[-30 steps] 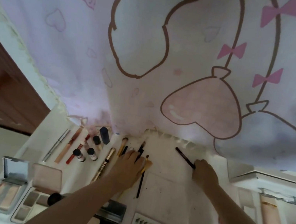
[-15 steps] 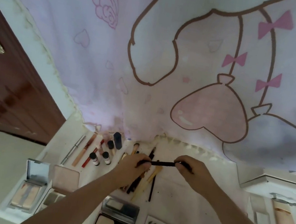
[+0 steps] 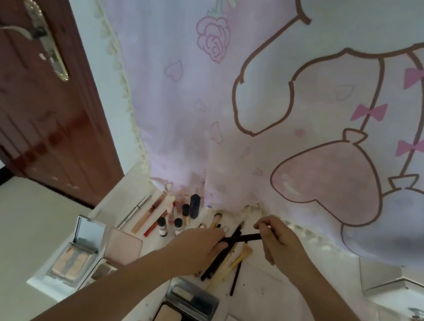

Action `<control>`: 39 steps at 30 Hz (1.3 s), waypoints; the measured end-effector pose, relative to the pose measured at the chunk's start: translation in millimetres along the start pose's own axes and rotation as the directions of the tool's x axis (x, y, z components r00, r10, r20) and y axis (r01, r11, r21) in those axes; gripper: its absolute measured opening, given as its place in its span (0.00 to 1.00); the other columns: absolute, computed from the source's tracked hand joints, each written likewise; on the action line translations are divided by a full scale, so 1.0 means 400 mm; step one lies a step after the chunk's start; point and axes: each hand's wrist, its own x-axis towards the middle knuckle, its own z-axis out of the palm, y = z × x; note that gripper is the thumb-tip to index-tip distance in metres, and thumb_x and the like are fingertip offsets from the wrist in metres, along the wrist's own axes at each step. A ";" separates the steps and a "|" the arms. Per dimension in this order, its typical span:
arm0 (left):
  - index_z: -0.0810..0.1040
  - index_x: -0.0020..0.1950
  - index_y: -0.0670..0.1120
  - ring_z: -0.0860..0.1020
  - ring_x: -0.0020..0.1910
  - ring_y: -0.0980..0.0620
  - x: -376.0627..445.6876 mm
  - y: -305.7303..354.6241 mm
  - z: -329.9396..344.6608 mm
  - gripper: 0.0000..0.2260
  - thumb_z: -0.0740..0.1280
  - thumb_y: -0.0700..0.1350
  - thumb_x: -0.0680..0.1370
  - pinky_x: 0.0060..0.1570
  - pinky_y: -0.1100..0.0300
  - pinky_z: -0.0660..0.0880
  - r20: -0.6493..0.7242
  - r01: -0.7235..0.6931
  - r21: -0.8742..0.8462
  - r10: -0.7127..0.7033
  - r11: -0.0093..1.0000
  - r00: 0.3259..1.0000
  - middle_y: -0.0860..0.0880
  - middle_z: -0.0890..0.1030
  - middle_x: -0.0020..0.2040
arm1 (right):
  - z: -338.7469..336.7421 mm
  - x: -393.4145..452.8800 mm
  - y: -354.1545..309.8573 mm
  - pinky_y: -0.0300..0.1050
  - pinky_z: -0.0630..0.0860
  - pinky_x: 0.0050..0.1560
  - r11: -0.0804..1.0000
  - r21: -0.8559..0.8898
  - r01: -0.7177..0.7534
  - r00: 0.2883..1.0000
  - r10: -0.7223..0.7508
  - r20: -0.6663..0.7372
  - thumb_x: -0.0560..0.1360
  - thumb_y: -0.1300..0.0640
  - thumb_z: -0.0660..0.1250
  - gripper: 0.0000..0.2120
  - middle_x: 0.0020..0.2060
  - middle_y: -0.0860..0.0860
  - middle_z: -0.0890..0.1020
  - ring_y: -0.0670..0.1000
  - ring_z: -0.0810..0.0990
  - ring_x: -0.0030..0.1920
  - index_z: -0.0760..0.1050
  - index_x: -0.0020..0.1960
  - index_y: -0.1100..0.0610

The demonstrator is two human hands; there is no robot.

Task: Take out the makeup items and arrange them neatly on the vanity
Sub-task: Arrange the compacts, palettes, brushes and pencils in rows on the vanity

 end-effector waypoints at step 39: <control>0.67 0.48 0.48 0.65 0.24 0.59 0.039 -0.045 0.037 0.05 0.54 0.43 0.82 0.24 0.70 0.63 -0.090 -0.029 -0.327 -0.001 0.944 0.996 0.54 0.68 0.30 | -0.031 0.046 0.057 0.42 0.75 0.39 0.939 0.337 -0.066 0.991 0.102 -0.091 0.81 0.60 0.53 0.09 0.34 0.55 0.76 0.53 0.75 0.33 0.70 0.55 0.57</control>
